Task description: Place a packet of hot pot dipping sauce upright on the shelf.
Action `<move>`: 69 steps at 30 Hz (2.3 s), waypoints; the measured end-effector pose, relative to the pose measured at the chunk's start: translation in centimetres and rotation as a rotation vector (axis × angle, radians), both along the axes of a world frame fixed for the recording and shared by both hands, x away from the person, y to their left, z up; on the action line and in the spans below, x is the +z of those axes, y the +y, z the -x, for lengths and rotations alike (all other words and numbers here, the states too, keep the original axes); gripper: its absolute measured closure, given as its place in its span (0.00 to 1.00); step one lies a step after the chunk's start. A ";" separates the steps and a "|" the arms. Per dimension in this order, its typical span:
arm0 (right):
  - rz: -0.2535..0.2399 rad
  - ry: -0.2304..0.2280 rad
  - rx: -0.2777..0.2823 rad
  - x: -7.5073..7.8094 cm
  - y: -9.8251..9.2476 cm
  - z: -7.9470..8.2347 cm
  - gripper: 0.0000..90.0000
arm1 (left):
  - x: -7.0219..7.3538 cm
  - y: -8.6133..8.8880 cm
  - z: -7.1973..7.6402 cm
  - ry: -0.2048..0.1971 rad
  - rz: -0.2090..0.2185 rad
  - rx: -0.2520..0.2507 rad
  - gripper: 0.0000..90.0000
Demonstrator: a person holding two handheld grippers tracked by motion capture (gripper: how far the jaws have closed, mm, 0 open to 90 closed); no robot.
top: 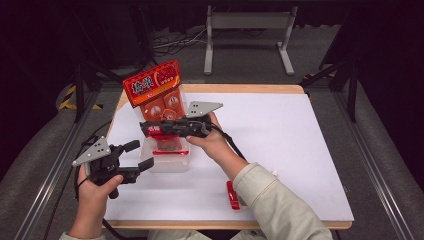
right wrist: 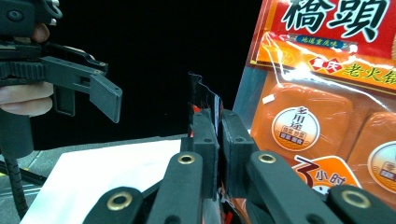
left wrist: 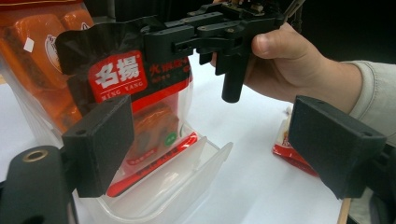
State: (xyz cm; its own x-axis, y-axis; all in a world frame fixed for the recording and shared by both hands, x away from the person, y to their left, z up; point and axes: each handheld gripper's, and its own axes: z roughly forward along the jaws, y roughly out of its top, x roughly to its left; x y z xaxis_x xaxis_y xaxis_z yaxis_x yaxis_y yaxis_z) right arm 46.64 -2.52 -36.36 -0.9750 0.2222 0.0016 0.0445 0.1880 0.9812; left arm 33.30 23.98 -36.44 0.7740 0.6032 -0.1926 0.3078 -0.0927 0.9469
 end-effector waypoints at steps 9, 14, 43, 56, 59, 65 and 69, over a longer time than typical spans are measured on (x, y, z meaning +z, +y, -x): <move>0.077 0.015 -0.002 -1.0 0.2 0.2 0.92 | 0.0 0.0 0.0 0.008 0.001 -0.003 0.17; 0.134 0.005 -0.024 -1.0 -0.7 0.4 0.90 | 0.0 0.0 0.0 0.004 0.000 0.000 0.17; 0.074 0.112 -0.097 1.7 -6.2 1.9 0.42 | -0.1 -0.7 -0.5 0.014 -0.006 -0.020 0.17; 0.083 0.111 -0.146 3.6 -12.2 4.7 0.42 | 0.0 -1.2 -0.7 0.014 -0.016 -0.034 0.17; 0.093 0.116 -0.181 4.0 -13.9 5.3 0.36 | -0.1 -1.4 -0.8 0.021 -0.018 -0.038 0.17; 0.084 0.122 -0.252 4.3 -17.0 5.9 0.30 | -0.1 -1.5 -0.8 0.018 -0.014 -0.039 0.17; 0.084 0.117 -0.313 4.4 -19.0 6.4 0.25 | -0.1 -1.6 -0.8 0.020 -0.020 -0.039 0.17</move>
